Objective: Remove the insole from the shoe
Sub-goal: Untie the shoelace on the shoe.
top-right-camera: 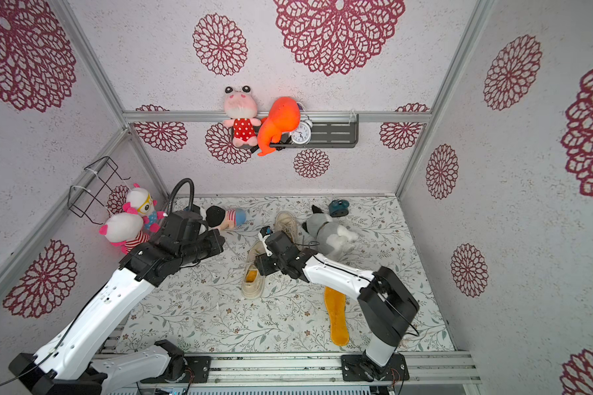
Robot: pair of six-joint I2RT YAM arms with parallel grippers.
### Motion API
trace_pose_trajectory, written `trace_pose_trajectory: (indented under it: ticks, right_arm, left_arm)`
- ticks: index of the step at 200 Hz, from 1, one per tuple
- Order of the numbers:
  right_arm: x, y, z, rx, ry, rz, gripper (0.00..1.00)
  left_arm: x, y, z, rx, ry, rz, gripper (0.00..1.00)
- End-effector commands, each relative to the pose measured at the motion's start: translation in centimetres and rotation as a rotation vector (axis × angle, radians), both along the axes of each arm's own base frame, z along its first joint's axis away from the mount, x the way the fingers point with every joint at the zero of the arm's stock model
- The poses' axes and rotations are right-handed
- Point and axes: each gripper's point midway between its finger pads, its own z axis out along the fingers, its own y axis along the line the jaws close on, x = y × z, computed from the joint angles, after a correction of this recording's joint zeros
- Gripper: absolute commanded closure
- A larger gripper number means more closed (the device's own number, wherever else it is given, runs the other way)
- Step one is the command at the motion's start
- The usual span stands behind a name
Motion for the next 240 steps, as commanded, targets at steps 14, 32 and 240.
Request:
trace_pose_trajectory:
  ticks: [14,32,240]
  right_arm:
    - [-0.2,-3.4,2.6,0.017,-0.113,-0.066,0.41]
    - [-0.2,-4.5,2.9,0.011,-0.125,-0.099,0.41]
    - [0.1,-3.3,1.2,0.001,-0.064,-0.053,0.44]
  left_arm:
    - [4.9,1.3,-1.8,-0.105,-0.029,0.094,1.0]
    - [6.9,1.8,-3.9,-0.133,0.006,0.109,1.0]
    - [-3.8,-2.3,-10.2,0.429,0.069,-0.963,0.36]
